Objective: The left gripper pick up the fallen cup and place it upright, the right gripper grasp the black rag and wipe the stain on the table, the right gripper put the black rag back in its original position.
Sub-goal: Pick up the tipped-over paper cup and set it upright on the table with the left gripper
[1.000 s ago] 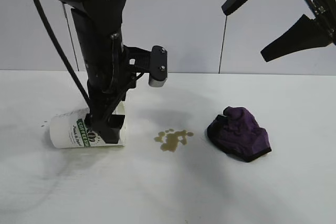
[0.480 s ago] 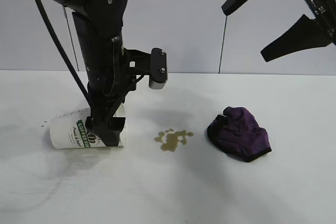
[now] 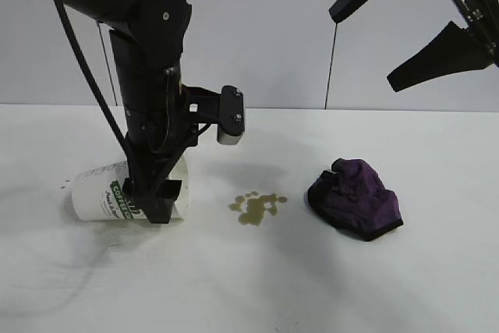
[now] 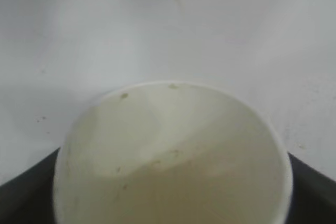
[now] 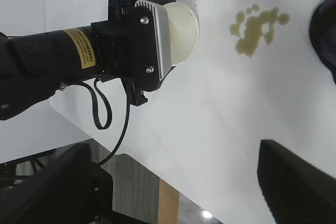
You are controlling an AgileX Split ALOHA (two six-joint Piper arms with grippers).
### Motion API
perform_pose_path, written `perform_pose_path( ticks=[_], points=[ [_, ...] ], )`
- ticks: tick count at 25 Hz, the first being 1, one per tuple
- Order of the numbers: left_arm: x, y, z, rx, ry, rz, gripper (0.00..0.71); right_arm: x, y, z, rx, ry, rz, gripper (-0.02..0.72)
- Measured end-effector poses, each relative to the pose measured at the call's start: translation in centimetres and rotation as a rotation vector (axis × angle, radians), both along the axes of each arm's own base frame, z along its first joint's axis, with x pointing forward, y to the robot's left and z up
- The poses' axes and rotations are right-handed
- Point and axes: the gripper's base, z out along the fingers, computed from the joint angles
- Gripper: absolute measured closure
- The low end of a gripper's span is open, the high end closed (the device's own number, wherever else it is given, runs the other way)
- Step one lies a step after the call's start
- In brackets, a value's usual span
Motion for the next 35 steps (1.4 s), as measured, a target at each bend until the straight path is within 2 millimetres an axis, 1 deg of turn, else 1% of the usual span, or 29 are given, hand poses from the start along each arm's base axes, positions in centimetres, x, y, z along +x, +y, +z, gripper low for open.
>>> perform_pose_path(
  ticks=[2,3,6,9,12,14,15,16,17,19,20,22,24,26,30,33,35],
  points=[
    [0.1,0.2,1.0,-0.032,-0.02,0.035,0.172,0.0,0.0,0.0,0.0,0.0,0.0,0.114],
    [0.2,0.4,1.8,-0.066,-0.034,0.062,0.168,0.0,0.0,0.0,0.0,0.0,0.0,0.114],
    [0.7,1.4,5.2,-0.247,-0.073,0.189,0.161,0.0,0.0,0.0,0.0,0.0,0.0,0.114],
    [1.4,4.2,9.1,-0.473,-0.066,0.36,0.161,0.0,0.0,0.0,0.0,0.0,0.0,0.114],
    [2.1,8.0,12.1,-0.642,-0.06,0.444,0.161,0.0,0.0,0.0,0.0,0.0,0.0,0.114],
    [2.0,10.7,13.3,-0.73,-0.05,0.447,0.161,0.0,0.0,0.0,0.0,0.0,0.0,0.114],
    [1.9,12.2,13.5,-0.762,-0.043,0.432,0.161,0.0,0.0,0.0,0.0,0.0,0.0,0.114],
    [1.5,13.1,13.9,-0.812,-0.032,0.4,0.161,0.0,0.0,0.0,0.0,0.0,0.0,0.114],
    [1.1,14.5,13.9,-0.883,-0.009,0.402,0.161,0.0,0.0,0.0,0.0,0.0,0.0,0.114],
    [0.3,16.4,13.7,-0.987,-0.011,0.333,0.161,0.0,0.0,0.0,0.0,0.0,0.0,0.114],
    [0.0,17.1,13.6,-1.034,-0.019,0.293,0.161,0.0,0.0,0.0,0.0,0.0,0.0,0.114],
    [-0.4,18.7,13.1,-1.144,-0.052,0.267,0.161,0.0,0.0,0.0,0.0,0.0,0.0,0.114],
    [-0.6,19.7,12.9,-1.246,-0.109,0.261,0.161,0.0,0.0,0.0,0.0,0.0,0.0,0.114],
    [-0.7,20.1,12.5,-1.286,-0.169,0.242,0.161,0.0,0.0,0.0,0.0,0.0,0.0,0.114],
    [-0.8,20.2,11.5,-1.309,-0.258,0.201,0.161,0.0,0.0,0.0,0.0,-0.001,-0.001,0.114],
    [-0.2,20.3,10.3,-1.316,-0.27,0.205,0.161,0.0,0.0,0.0,0.0,-0.001,-0.001,0.114],
    [0.3,20.4,9.1,-1.314,-0.247,0.223,0.161,0.0,0.0,0.0,0.0,-0.001,-0.001,0.114]
  ],
)
